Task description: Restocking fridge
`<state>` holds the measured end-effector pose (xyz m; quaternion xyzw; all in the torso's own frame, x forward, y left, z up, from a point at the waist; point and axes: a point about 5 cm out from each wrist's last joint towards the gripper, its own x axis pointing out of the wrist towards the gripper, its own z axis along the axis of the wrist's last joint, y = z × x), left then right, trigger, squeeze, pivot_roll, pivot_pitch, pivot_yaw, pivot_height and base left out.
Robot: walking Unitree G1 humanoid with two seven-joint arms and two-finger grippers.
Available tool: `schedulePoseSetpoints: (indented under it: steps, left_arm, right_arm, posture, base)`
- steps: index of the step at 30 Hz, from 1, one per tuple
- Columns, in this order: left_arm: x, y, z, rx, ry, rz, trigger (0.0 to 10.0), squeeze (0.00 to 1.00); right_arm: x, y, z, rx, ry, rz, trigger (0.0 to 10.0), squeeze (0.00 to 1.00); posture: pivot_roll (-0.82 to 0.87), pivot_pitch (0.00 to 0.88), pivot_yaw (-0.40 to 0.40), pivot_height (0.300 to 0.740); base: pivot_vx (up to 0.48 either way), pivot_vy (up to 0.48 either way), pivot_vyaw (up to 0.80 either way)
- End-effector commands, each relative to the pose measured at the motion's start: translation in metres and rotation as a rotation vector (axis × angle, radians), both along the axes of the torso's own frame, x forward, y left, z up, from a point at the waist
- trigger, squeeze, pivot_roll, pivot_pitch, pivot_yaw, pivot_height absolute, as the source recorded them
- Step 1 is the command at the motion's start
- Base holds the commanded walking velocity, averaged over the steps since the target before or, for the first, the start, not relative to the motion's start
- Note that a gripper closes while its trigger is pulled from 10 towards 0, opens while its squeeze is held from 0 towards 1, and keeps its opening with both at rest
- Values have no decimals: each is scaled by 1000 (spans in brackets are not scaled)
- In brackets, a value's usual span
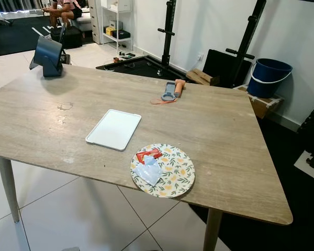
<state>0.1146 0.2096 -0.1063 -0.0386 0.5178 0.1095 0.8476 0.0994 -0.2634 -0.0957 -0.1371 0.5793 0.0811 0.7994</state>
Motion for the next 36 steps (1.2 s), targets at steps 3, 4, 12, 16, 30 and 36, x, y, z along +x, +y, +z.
schedulePoseSetpoints:
  steps: [3,4,12,16,30,36]
  left_arm:
    - [5,-2,1,-9,-5,-16,10000,0]
    - [5,-2,1,-9,-5,-18,10000,0]
    - [5,-1,1,-9,-4,-27,10000,0]
    - [5,-1,1,-8,-2,-30,10000,0]
    - [4,-1,1,-13,3,-38,10000,0]
    - [4,-2,0,-17,6,-46,10000,0]
  right_arm:
    - [-9,1,-2,-1,26,-4,10000,0]
    - [-9,1,-3,1,26,-5,10000,0]
    - [-11,4,-4,16,31,-3,10000,0]
    - [-13,5,-5,23,35,-3,10000,0]
    - [-13,7,-5,40,30,4,10000,0]
    - [-13,8,-5,42,31,10,10000,0]
  posture:
    - [-47,52,-26,740]
    - [-47,52,-26,740]
    - [-45,56,-18,740]
    - [-45,56,-18,740]
    - [-46,60,-18,740]
    - [-46,59,-19,740]
  base:
    - [0,0,-738]
    - [0,0,-738]
    - [0,0,-739]
    - [0,0,-738]
    - [0,0,-423]
    - [0,0,0]
